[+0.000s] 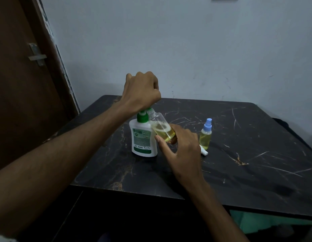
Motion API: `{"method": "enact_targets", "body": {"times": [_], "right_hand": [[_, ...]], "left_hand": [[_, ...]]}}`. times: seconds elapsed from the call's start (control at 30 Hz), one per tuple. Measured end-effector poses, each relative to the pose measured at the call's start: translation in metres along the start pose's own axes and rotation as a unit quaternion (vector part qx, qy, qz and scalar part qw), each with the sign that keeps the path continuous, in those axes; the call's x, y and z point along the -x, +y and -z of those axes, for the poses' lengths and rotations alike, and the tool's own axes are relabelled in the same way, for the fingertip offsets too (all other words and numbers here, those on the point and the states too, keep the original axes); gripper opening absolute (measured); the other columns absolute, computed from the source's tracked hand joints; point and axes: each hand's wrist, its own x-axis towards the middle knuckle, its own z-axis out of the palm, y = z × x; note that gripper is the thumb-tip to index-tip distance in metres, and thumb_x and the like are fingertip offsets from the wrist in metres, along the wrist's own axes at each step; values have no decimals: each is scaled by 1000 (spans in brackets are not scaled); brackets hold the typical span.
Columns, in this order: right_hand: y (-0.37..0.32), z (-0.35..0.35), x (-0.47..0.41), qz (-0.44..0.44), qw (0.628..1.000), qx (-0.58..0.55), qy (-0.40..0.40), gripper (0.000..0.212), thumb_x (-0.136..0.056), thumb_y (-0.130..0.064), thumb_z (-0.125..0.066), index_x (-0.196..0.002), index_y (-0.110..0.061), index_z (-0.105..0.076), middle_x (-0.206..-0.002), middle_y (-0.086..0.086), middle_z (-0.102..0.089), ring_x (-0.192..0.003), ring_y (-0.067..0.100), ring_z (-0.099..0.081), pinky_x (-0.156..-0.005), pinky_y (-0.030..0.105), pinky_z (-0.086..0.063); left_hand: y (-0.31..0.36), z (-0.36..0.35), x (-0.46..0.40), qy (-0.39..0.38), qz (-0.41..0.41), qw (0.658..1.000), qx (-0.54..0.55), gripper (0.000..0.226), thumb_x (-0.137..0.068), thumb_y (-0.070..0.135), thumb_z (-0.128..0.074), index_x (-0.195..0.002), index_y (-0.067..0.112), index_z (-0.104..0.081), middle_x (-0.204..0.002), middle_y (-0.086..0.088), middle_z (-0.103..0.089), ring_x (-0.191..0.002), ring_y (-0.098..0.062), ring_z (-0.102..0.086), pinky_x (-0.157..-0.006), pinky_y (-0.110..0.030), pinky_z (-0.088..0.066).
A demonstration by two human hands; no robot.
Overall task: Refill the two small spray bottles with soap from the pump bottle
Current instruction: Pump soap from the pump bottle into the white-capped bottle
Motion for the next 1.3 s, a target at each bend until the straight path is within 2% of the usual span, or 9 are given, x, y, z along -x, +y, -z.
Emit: {"method": "enact_targets", "body": {"times": [0.17,0.43,0.7,1.07,1.3], "right_hand": [[0,2,1,-5,1000,-4,0,44,-99,-52,-61,-127,-19,-66,-102,-8,-68,-88,10,-56,-88,32,-42],[-1,2,0,-3,1000,-1,-2,43,-100,-53,-61,-126,-19,-66,-101,-9,-67,-88,9,-55,-88,32,-42],[1,1,0,-6,1000,-3,-1,43,-99,-54,-61,-125,-19,-67,-97,-9,-66,-85,9,-54,-87,34,-43],[-1,3,1,-4,1000,-2,10,42,-99,-53,-63,-125,-19,-67,-94,-10,-64,-84,4,-47,-82,31,-42],[0,2,2,-11,1000,-2,4,45,-99,-56,-60,-127,-21,-66,-95,-10,-64,-85,8,-51,-83,31,-43]], "left_hand": [[0,2,-3,6,3,1000,0,24,-68,19,-53,-76,17,-76,-79,2,-73,-75,-19,-63,-97,-43,-35],[0,0,1,7,2,1000,7,16,-74,13,-60,-78,15,-76,-78,2,-73,-75,-17,-63,-101,-44,-38],[0,2,-1,-4,-8,1000,15,24,-71,16,-55,-78,18,-78,-70,11,-67,-72,-14,-63,-103,-46,-40],[-2,1,0,-8,-3,999,32,25,-73,16,-56,-81,18,-80,-76,6,-74,-75,-16,-67,-103,-52,-48],[0,3,-2,-6,-10,1000,20,23,-75,15,-56,-80,18,-79,-77,5,-74,-75,-16,-66,-105,-49,-43]]}}
